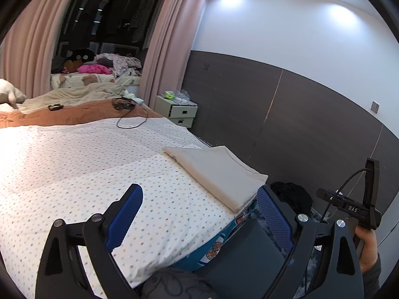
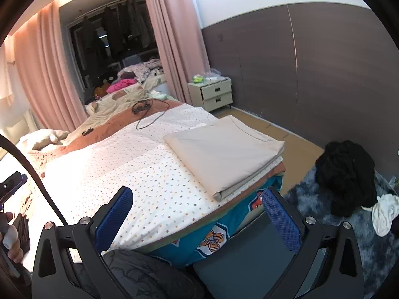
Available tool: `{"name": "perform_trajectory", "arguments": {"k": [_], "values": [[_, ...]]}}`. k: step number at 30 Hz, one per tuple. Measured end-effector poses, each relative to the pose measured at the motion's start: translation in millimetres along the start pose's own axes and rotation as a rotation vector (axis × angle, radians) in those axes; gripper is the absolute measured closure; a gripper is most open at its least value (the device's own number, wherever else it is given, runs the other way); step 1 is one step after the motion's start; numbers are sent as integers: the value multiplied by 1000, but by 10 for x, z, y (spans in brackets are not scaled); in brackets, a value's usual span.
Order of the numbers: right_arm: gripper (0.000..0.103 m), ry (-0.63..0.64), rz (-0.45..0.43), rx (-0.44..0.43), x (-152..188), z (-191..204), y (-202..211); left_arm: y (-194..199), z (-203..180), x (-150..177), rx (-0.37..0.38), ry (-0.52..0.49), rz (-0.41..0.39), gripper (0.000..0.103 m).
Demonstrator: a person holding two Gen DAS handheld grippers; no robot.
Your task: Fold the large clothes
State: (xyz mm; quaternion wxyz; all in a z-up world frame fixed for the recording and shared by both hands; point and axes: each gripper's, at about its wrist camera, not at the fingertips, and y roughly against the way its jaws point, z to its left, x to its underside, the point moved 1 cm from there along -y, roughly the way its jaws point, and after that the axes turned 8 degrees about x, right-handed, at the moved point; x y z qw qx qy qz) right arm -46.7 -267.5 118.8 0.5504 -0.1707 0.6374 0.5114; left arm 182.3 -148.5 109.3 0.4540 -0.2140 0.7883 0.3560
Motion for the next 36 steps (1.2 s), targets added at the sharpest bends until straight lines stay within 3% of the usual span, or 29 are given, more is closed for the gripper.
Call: {"name": "perform_trajectory", "arguments": {"k": [14, 23, 36], "values": [[0, 26, -28, -86, 690, 175, 171, 800, 17, 546, -152, 14, -75, 8], [0, 87, -29, -147, 983, 244, 315, 982, -185, 945, -204, -2, -88, 8], [0, 102, -42, -154, 1300, 198, 314, 1207, -176, 1403, -268, 8, -118, 8]]}}
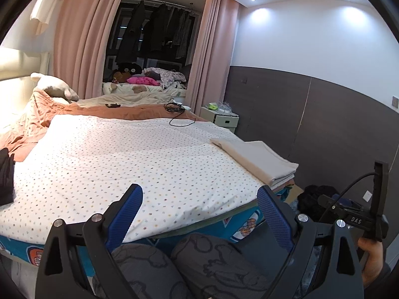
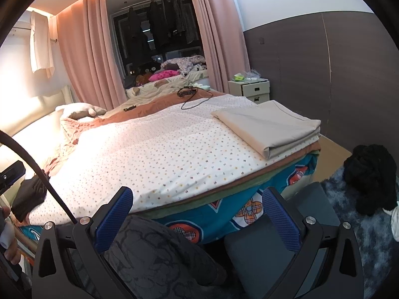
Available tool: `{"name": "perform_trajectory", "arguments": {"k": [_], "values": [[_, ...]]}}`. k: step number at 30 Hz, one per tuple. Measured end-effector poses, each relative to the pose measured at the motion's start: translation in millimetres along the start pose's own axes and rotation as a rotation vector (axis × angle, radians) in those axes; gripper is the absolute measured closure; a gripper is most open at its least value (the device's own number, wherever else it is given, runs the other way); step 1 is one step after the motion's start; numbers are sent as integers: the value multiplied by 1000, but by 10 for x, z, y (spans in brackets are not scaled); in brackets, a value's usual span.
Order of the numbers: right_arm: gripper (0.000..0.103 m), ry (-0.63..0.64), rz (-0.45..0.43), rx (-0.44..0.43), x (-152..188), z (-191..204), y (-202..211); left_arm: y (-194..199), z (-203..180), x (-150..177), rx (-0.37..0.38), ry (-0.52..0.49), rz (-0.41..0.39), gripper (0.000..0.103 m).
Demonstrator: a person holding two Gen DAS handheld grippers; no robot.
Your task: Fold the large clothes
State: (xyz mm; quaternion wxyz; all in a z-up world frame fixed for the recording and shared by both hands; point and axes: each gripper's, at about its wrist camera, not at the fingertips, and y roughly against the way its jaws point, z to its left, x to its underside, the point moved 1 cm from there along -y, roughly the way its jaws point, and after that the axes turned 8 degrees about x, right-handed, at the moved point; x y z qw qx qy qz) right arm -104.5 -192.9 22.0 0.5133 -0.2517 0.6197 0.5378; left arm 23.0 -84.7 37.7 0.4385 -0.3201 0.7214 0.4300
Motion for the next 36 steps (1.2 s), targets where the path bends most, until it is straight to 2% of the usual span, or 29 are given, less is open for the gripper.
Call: {"name": "perform_trajectory", "arguments": {"k": [5, 11, 36], "values": [[0, 41, -7, 31, 25, 36, 7, 17, 64, 105, -32, 9, -4, 8], [0, 35, -8, 28, 50, 67, -22, 18, 102, 148, -57, 15, -4, 8], [0, 36, -57, 52, 63, -81, 34, 55, 12, 160, -83, -26, -11, 8]]}}
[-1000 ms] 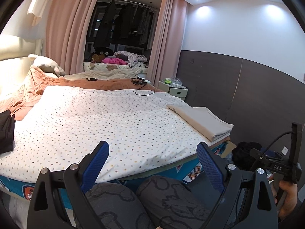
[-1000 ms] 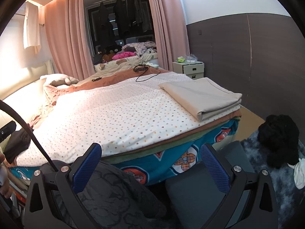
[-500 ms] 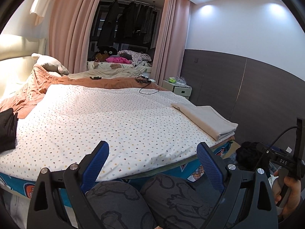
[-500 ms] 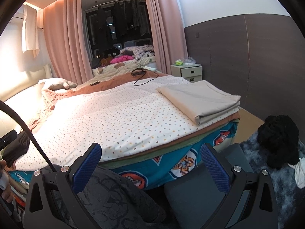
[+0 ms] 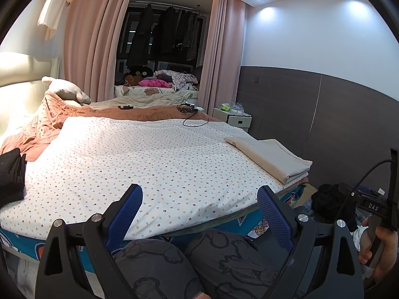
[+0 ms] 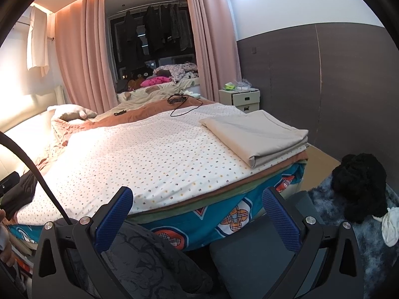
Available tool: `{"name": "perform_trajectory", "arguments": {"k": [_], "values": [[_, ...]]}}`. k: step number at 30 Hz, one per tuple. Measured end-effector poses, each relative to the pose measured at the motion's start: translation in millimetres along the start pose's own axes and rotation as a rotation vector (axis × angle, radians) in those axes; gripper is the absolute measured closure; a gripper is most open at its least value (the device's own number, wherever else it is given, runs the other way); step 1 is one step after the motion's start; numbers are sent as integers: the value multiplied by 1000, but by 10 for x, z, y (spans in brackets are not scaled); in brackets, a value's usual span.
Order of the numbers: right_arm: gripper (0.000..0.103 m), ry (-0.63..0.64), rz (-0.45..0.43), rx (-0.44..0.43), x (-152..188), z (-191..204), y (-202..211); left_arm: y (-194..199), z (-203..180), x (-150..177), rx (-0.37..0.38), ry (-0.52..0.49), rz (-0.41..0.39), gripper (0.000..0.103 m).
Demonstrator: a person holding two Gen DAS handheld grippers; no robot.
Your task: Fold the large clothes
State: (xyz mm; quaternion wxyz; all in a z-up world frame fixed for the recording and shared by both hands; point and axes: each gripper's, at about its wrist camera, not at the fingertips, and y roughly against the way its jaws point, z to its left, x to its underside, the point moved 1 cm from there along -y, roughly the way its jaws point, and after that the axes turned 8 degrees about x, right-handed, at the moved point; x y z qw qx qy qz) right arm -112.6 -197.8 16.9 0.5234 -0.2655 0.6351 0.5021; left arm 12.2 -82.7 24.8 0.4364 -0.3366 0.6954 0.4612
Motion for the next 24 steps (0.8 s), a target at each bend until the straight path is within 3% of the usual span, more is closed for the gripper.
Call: {"name": "perform_trajectory", "arguments": {"k": [3, 6, 24], "values": [[0, -2, 3, -3, -19, -31, -34, 4, -19, -5, -4, -4, -3, 8], [0, -1, -5, 0, -34, -61, -57, 19, -24, -14, -15, -10, -13, 0], [0, 17, 7, 19, -31, -93, -163, 11, -8, -1, -51, -15, -23, 0]]}}
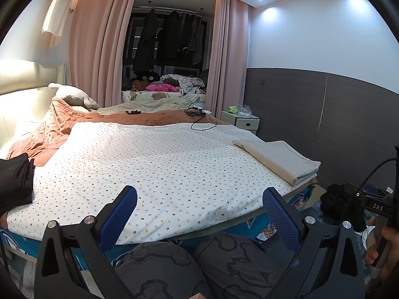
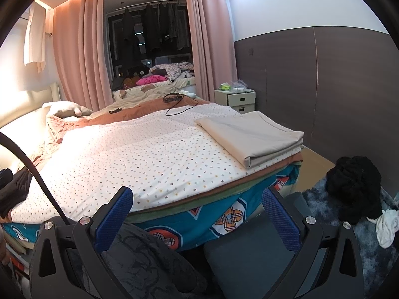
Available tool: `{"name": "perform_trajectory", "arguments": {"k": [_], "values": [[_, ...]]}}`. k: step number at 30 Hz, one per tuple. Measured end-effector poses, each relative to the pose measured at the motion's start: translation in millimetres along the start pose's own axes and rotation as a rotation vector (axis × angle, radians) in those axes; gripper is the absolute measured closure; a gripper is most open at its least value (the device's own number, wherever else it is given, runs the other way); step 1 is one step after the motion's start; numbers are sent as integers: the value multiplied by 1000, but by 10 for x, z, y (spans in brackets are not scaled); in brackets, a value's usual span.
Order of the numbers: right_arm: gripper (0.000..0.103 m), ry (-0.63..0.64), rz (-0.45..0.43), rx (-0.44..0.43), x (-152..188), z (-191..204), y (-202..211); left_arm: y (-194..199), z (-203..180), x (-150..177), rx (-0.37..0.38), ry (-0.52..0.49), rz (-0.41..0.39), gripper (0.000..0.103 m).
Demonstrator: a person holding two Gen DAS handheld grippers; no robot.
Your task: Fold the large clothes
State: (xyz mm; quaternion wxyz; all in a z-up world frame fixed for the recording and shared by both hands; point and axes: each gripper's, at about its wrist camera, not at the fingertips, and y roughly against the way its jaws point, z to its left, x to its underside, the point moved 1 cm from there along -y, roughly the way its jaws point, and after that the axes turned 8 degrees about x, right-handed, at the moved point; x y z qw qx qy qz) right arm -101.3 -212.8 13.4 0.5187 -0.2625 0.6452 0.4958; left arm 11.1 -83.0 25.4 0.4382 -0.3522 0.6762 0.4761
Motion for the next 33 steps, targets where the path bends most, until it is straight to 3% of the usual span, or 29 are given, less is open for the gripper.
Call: {"name": "perform_trajectory", "arguments": {"k": [33], "values": [[0, 47, -19, -10, -15, -84, 64, 143, -17, 9, 0, -16, -22, 0]]}}
